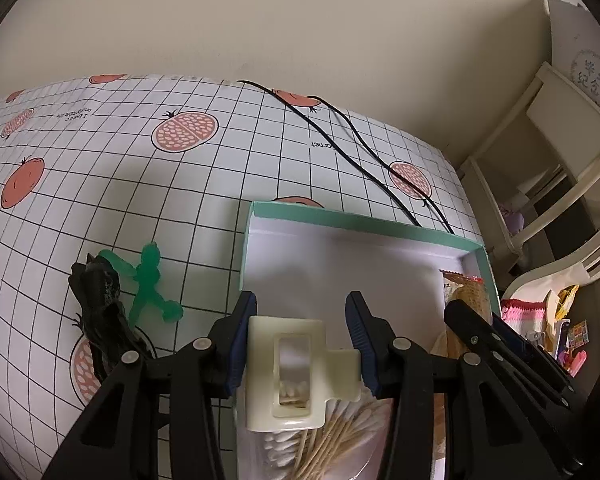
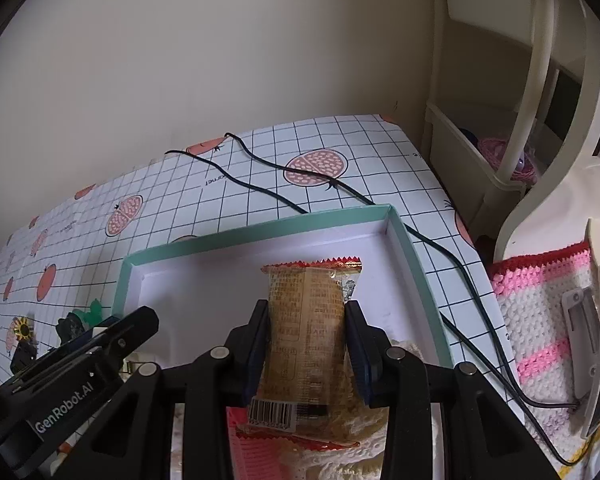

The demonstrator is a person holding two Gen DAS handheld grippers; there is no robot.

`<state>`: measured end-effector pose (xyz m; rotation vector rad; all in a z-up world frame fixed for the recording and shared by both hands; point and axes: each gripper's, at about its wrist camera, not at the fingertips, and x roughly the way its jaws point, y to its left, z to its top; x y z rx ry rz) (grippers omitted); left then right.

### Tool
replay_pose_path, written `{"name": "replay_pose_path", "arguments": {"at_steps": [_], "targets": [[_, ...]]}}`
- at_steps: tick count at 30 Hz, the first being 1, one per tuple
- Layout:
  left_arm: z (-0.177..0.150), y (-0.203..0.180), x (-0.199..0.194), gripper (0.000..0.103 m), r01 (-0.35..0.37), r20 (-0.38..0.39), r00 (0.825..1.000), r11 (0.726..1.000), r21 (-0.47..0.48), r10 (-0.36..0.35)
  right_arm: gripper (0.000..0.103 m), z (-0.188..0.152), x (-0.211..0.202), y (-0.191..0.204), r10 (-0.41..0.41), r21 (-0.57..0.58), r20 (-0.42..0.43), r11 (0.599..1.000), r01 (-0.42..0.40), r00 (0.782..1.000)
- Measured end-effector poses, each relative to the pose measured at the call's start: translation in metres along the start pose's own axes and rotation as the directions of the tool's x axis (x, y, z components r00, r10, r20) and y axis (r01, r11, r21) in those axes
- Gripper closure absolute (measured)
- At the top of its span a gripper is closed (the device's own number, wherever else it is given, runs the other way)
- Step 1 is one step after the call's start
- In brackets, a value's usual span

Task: Organize objects
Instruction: 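Carry the wafer packet and white clip over the teal-rimmed tray with both tools, then open both tools to drop the wafer packet and white clip into the tray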

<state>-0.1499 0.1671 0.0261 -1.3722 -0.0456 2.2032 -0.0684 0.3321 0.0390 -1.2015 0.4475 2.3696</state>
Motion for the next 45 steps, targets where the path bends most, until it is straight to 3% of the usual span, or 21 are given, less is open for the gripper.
{"name": "replay_pose_path", "arguments": {"at_steps": [11,16,26,33,36,45], "targets": [[0.003,0.003,-0.007,0.054,0.033,-0.025,0.999,0.999,-0.032,-0.034,0.062,0.008,-0.006,0.001,0.0,0.004,-0.048,1.0,0.001,0.999],[0.006,0.001,-0.014,0.051,0.053,-0.028,0.998,0.998,-0.044,-0.054,0.056,0.014,-0.014,-0.002,0.001,0.024,-0.055,1.0,0.0,0.998],[0.017,-0.001,-0.044,0.043,0.061,-0.003,0.998,0.996,-0.058,-0.062,0.055,0.029,-0.044,0.0,0.023,0.026,-0.018,0.999,-0.023,1.0],[0.025,0.003,-0.068,0.039,0.034,0.025,0.999,0.998,-0.057,-0.032,0.041,0.038,-0.066,0.002,0.016,0.016,-0.011,1.0,-0.016,1.0],[0.025,0.006,-0.076,0.022,0.009,0.038,0.999,0.999,-0.039,-0.008,0.035,0.04,-0.073,0.004,0.01,-0.006,-0.005,1.0,-0.01,1.0],[0.025,0.021,-0.086,0.014,-0.042,0.061,0.997,0.998,-0.045,0.045,0.015,0.039,-0.079,0.014,-0.015,-0.073,0.0,0.997,0.015,1.0]]}}
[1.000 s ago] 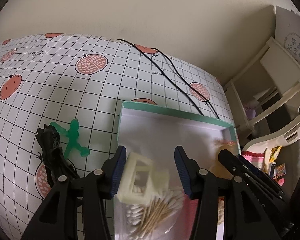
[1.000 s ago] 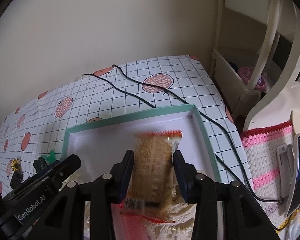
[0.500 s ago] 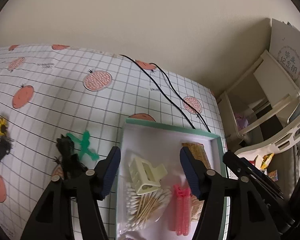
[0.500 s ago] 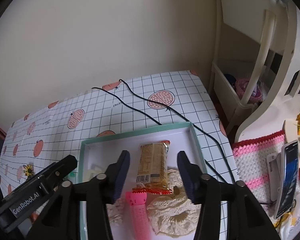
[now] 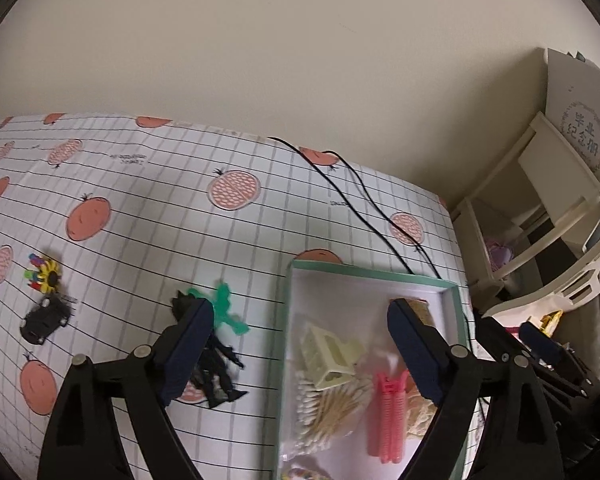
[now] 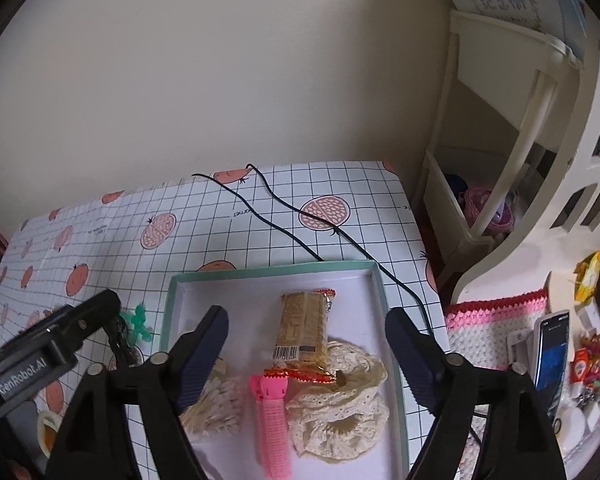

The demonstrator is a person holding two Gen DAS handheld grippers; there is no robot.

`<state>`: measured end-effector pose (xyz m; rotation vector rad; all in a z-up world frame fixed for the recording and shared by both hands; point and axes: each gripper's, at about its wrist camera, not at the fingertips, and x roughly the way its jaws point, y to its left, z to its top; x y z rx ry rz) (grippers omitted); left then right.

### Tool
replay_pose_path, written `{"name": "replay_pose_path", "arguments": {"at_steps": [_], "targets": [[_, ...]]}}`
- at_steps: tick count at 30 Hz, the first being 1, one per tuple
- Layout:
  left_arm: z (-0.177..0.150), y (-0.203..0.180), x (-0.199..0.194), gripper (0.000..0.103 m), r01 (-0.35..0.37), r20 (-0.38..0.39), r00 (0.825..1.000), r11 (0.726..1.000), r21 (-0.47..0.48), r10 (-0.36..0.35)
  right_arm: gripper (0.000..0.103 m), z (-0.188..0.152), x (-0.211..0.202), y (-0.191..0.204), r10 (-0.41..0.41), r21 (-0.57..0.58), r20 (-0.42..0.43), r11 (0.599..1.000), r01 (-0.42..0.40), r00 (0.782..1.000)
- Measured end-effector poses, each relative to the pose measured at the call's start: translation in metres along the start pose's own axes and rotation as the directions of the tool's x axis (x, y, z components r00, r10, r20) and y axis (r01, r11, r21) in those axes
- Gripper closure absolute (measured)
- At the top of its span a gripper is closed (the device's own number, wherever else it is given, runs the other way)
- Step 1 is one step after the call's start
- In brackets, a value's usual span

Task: Organize objects
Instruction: 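Open both tools to drop the wafer packet and white clip into the tray, then withdraw both tools from the tray toward the black toy car and figure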

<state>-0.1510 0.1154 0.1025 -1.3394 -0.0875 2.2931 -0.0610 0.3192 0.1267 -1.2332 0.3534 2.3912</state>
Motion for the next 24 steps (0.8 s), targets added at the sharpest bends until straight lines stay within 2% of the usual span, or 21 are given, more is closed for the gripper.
{"name": "replay_pose_path", "arguments": {"at_steps": [2,4,9,10,11,12,24], "targets": [[0.001,0.007,-0.003,0.012,-0.009,0.005,1.0,1.0,-0.007,0.009,0.009,-0.001,0.0,0.003,-0.003,-0.009,-0.001,1.0,0.003,1.0],[0.002,0.014,-0.005,0.004,-0.015,0.01,1.0,1.0,-0.016,0.016,0.005,-0.002,0.001,0.005,-0.006,-0.014,-0.002,1.0,0.005,1.0],[0.006,0.037,-0.009,0.004,-0.041,0.013,0.999,0.998,-0.039,0.042,0.0,-0.004,0.005,0.011,-0.008,-0.03,-0.019,1.0,0.008,1.0],[0.007,0.041,-0.01,0.004,-0.046,0.012,0.999,0.998,-0.045,0.047,0.0,-0.005,0.006,0.013,-0.009,-0.033,-0.023,0.999,0.008,1.0],[0.008,0.046,-0.011,0.004,-0.051,0.011,0.999,0.997,-0.051,0.052,0.0,-0.006,0.007,0.015,-0.063,0.011,-0.013,0.998,0.063,0.998],[0.008,0.052,-0.013,0.004,-0.057,0.009,0.998,0.997,-0.058,0.058,0.0,-0.006,0.008,0.017,-0.064,0.008,-0.015,0.998,0.064,0.998],[0.016,0.129,-0.027,0.004,-0.127,-0.034,0.992,0.981,-0.146,0.123,0.0,-0.015,0.023,0.08,-0.015,-0.082,-0.036,0.997,0.012,0.999]]}}
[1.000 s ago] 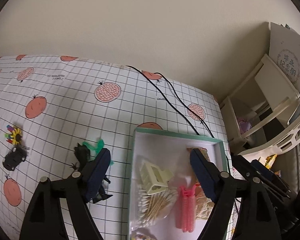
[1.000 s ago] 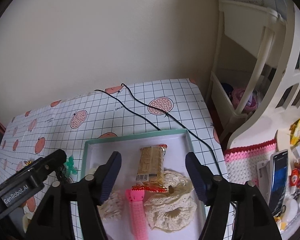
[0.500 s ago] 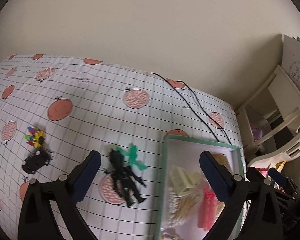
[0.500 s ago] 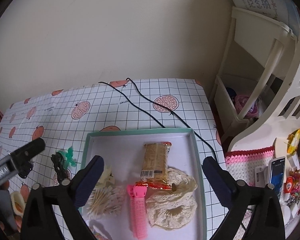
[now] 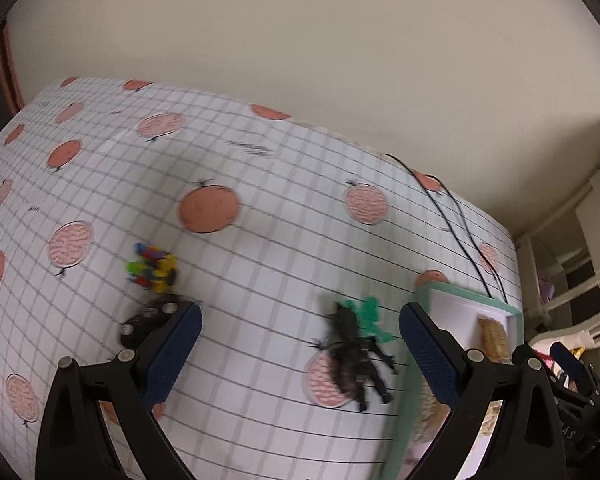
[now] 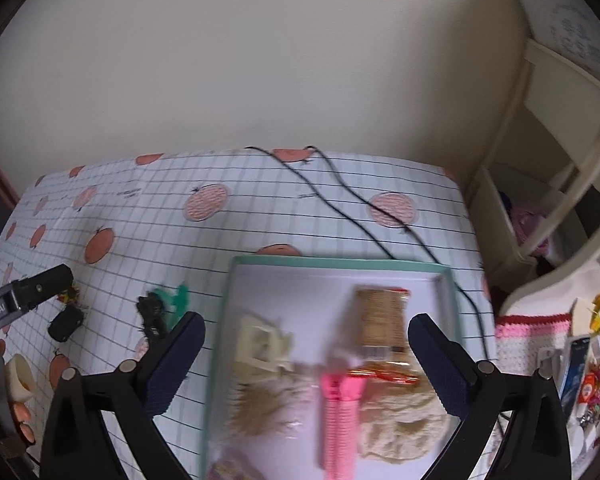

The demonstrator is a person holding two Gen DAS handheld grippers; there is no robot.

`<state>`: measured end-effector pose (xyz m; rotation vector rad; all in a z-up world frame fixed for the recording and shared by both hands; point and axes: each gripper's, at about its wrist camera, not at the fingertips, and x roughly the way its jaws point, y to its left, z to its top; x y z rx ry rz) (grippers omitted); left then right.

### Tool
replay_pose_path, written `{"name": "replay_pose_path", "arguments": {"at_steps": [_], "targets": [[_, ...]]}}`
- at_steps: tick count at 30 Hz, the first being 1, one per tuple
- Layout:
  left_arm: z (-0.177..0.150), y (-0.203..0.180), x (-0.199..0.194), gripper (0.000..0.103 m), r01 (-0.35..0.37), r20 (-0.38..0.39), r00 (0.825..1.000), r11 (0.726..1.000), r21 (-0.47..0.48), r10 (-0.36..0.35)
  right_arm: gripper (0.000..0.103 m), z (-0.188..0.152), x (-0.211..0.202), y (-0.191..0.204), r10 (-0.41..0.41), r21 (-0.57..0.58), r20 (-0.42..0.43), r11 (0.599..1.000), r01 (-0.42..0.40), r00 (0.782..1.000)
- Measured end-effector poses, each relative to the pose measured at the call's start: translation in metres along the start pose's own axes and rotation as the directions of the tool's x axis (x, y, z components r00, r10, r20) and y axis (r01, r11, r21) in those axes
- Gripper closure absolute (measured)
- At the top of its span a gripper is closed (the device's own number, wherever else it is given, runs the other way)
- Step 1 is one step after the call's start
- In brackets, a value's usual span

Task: Organize objects
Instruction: 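Withdraw both tools from the tray toward the black toy car and figure, then grasp the black toy car with left tool while right tool grasps the black action figure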

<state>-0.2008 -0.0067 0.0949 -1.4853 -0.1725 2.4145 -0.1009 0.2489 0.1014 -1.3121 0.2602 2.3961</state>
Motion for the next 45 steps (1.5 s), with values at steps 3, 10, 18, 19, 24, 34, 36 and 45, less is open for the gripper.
{"name": "replay_pose_path", "arguments": {"at_steps": [3,10,18,19,24,34,36,45], "targets": [[0.007,0.026,-0.004,0.004,-0.012,-0.004,1.0,0.999,-0.04,0.012,0.0,0.003,0.004,0.021,0.022,-0.022,-0.006,1.0,-0.023,1.0],[0.018,0.078,-0.015,0.004,-0.003,0.008,1.0,0.987,-0.161,0.004,0.0,0.005,0.012,0.071,0.063,-0.085,-0.018,0.994,-0.064,0.998],[0.029,0.132,-0.024,0.004,-0.03,0.022,0.999,0.964,-0.266,0.037,0.0,0.004,0.025,0.114,0.089,-0.136,-0.052,0.986,-0.096,0.995],[0.029,0.136,-0.022,0.004,-0.035,0.017,0.999,0.961,-0.273,0.041,0.0,0.003,0.028,0.119,0.091,-0.142,-0.06,0.985,-0.099,0.994],[0.024,0.141,-0.003,0.004,-0.055,-0.054,0.998,0.967,-0.248,0.043,0.0,-0.004,0.043,0.133,0.084,-0.168,-0.1,0.981,-0.1,0.991],[0.003,0.13,0.047,0.004,-0.106,-0.218,0.973,0.981,-0.163,0.069,0.0,-0.02,0.078,0.142,0.067,-0.179,-0.2,0.979,-0.103,0.978],[0.001,0.128,0.053,0.004,-0.114,-0.236,0.969,0.981,-0.156,0.075,0.0,-0.023,0.082,0.143,0.058,-0.184,-0.211,0.978,-0.098,0.976],[-0.008,0.123,0.069,0.004,-0.124,-0.286,0.955,0.984,-0.129,0.083,0.0,-0.035,0.098,0.148,0.014,-0.219,-0.251,0.973,-0.07,0.968]]}}
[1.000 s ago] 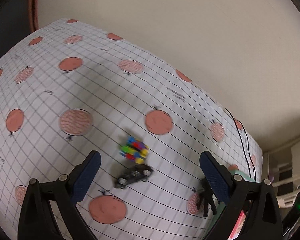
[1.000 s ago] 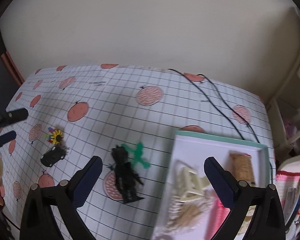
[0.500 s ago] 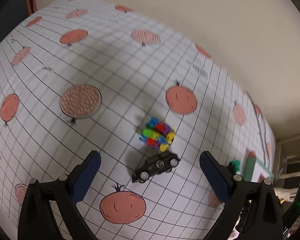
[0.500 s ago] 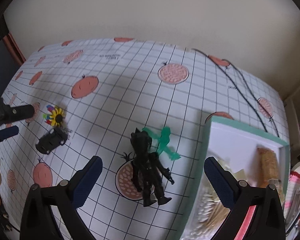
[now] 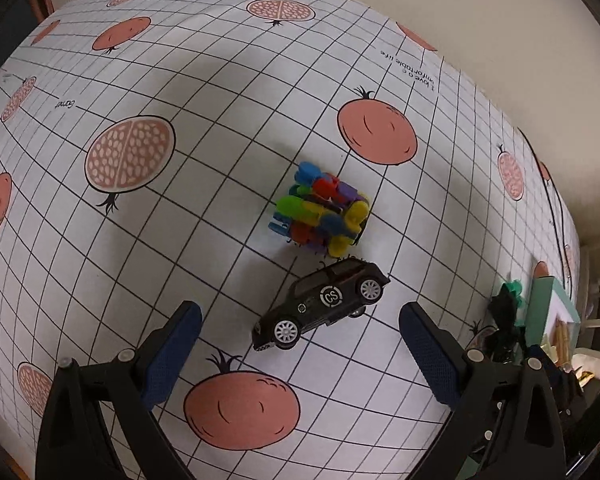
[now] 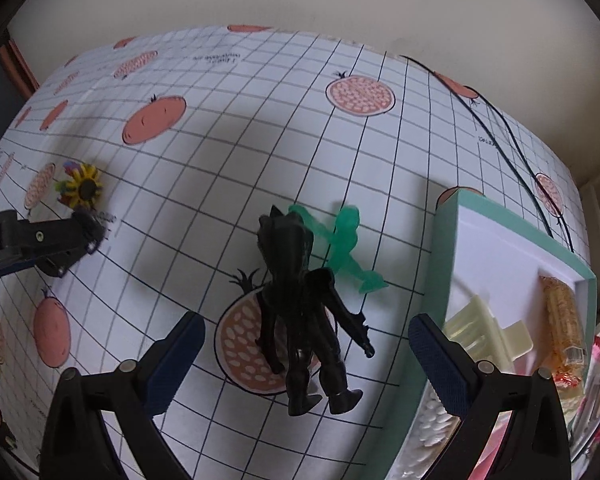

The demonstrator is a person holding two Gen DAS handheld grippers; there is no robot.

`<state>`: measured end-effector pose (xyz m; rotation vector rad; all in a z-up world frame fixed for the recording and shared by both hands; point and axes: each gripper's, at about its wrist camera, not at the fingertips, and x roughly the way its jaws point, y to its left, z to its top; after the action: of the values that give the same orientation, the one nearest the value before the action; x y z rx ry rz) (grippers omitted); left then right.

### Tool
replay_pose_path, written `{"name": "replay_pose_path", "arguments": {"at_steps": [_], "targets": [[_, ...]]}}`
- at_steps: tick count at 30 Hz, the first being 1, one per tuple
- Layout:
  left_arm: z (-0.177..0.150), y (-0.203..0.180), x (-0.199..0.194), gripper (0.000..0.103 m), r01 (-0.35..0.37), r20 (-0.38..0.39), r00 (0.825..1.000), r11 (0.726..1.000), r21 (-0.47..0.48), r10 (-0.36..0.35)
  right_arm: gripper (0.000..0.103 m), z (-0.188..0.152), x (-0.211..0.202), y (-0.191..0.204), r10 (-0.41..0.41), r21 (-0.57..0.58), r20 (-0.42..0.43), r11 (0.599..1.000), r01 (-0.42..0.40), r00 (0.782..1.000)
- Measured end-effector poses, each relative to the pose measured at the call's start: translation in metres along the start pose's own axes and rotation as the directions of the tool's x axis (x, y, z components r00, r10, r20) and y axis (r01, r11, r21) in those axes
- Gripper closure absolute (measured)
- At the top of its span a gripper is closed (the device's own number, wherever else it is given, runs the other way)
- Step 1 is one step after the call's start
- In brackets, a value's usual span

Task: Organize objects
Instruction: 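Grasp the black toy car with left tool while right tool grasps the black action figure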

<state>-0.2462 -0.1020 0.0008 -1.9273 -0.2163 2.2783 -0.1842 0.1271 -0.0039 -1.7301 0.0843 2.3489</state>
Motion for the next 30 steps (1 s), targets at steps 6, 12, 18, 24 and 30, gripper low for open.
{"name": "replay_pose_path", "arguments": {"at_steps": [6,12,18,24,30], "targets": [[-0.002,-0.004,0.004,0.004,-0.026,-0.001,1.0,0.999,0.025,0.026,0.002,-0.002,0.006,0.002,-0.017,-0.015,-0.014,1.0,0.017,1.0],[-0.004,-0.008,0.002,0.016,-0.048,0.008,0.999,0.998,0.048,0.047,0.019,-0.002,0.002,0.004,-0.026,-0.029,-0.005,0.999,0.026,1.0],[-0.005,-0.009,0.001,0.042,-0.057,0.005,0.998,0.996,0.063,0.057,0.046,0.001,-0.002,-0.002,-0.033,-0.016,-0.002,0.999,0.033,0.999],[-0.006,-0.01,-0.002,0.064,-0.046,0.007,0.999,0.996,0.079,0.045,0.047,0.0,-0.006,-0.002,-0.026,-0.018,0.005,0.999,0.026,1.0],[-0.006,-0.013,-0.009,0.083,-0.026,0.029,0.999,0.995,0.097,0.023,0.06,0.003,-0.021,-0.005,-0.011,-0.017,0.044,1.0,0.011,0.999]]}}
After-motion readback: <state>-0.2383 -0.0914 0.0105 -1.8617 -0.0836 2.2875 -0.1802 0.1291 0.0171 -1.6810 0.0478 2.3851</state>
